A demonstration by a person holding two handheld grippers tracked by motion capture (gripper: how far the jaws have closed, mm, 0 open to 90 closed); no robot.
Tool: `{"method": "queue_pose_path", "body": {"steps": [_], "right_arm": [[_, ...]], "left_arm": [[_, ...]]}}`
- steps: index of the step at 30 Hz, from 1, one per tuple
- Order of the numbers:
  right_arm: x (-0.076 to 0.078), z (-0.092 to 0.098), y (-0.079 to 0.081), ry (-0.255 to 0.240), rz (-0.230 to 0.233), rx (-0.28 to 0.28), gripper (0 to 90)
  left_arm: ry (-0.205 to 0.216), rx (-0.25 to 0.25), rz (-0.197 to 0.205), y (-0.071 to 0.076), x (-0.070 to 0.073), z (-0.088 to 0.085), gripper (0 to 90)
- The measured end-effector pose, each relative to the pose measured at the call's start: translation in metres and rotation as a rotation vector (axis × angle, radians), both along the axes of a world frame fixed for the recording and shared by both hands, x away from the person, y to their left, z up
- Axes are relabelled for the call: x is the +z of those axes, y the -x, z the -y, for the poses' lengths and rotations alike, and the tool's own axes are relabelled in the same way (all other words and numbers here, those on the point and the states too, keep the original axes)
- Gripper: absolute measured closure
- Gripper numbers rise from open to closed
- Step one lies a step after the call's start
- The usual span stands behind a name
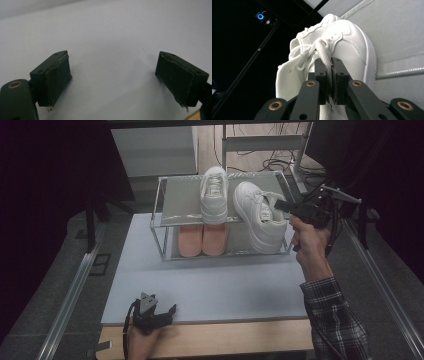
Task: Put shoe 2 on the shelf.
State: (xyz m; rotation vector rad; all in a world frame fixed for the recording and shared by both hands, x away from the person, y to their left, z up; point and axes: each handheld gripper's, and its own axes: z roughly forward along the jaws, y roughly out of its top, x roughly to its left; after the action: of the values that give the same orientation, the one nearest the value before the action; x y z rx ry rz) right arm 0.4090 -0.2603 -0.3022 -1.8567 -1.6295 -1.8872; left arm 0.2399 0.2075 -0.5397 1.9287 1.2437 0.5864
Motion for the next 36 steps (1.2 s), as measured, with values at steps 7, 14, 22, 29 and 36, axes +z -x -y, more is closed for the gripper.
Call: {"method": "queue_pose_path", "body": {"steps": [7,14,22,29,36], "right_arm": [[0.001,-0.015,-0.014,0.028,0.0,-0.031,83.9],[0.001,-0.027,-0.025,0.06,0.005,-0.063,83.8],[-0.003,-0.036,-0.037,0.042,0.029,-0.069,79.7],[-0.004,-0.034,-0.038,0.019,0.054,-0.029,60.3],[-0.001,-0.035,-0.036,0.044,0.097,0.004,50.1]], "left_arm": [[0.001,0.0,-0.001,0.0,0.0,0.0,12.5],[0.001,0.001,-0.001,0.0,0.0,0.0,12.5],[0.001,0.0,-0.001,0.0,0.0,0.0,12.5],[0.0,0.0,-0.001,0.0,0.0,0.0,12.5],[0.001,0.0,-0.001,0.0,0.0,0.0,12.5]]}}
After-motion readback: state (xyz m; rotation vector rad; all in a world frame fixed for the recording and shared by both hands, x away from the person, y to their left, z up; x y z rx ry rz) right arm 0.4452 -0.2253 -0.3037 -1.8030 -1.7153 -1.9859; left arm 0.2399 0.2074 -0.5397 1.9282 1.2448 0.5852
